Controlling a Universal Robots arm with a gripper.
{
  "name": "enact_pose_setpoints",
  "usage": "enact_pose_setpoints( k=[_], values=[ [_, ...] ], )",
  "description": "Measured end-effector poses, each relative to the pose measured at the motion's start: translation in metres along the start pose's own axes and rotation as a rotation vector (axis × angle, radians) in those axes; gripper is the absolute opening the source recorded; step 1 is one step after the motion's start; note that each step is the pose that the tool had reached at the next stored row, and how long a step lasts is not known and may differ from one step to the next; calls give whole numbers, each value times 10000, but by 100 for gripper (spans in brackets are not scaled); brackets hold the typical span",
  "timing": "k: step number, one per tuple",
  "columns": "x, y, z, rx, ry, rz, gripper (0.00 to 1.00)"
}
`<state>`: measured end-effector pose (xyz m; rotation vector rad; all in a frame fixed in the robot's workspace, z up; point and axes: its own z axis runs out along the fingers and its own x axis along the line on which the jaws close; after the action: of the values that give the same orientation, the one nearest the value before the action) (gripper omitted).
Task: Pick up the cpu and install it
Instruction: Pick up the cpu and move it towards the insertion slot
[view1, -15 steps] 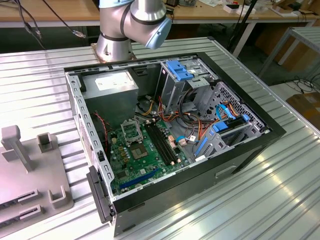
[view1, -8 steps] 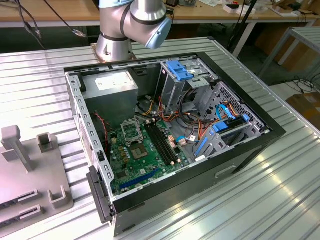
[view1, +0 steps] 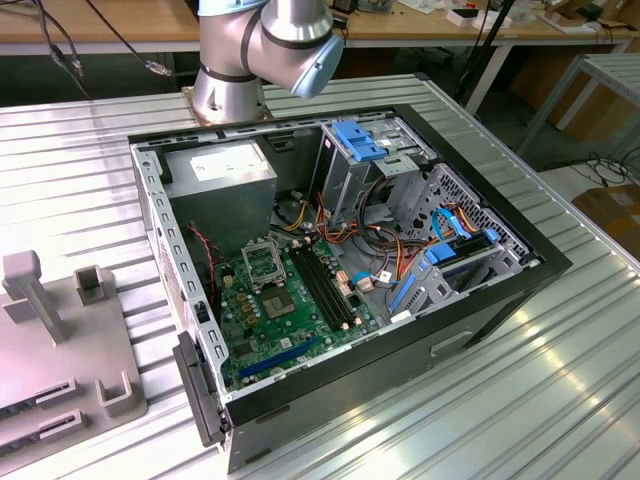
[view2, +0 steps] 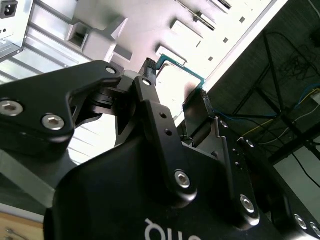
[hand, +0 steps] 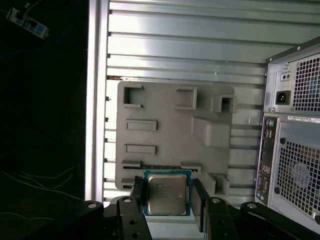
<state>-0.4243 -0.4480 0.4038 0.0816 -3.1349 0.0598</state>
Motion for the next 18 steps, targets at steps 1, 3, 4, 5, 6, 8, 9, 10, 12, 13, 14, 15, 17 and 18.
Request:
enact_pose_setpoints(
  k=[1,3,4,5,6,8,9,10,12,13,14,15,17,18],
  values=[
    [-4,0,1,0,-1,0,47],
    [-16,-1,1,-1,-1,1,47],
    [-21,-1,0,0,0,0,47],
    [-25,-1,0,0,0,0,47],
    [-31,-1,1,0,-1,0,47],
    [-41,-2,1,0,-1,1,47],
    [-44,-2,1,0,-1,0,47],
    [-48,-2,0,0,0,0,47],
    [-58,-3,1,0,0,0,47],
    [-61,-3,0,0,0,0,47],
    [-64,-3,1,0,0,0,47],
    [-67,-4,1,-1,-1,0,47],
    [-74,-4,1,0,0,1,47],
    [-77,-4,1,0,0,0,47]
  ],
)
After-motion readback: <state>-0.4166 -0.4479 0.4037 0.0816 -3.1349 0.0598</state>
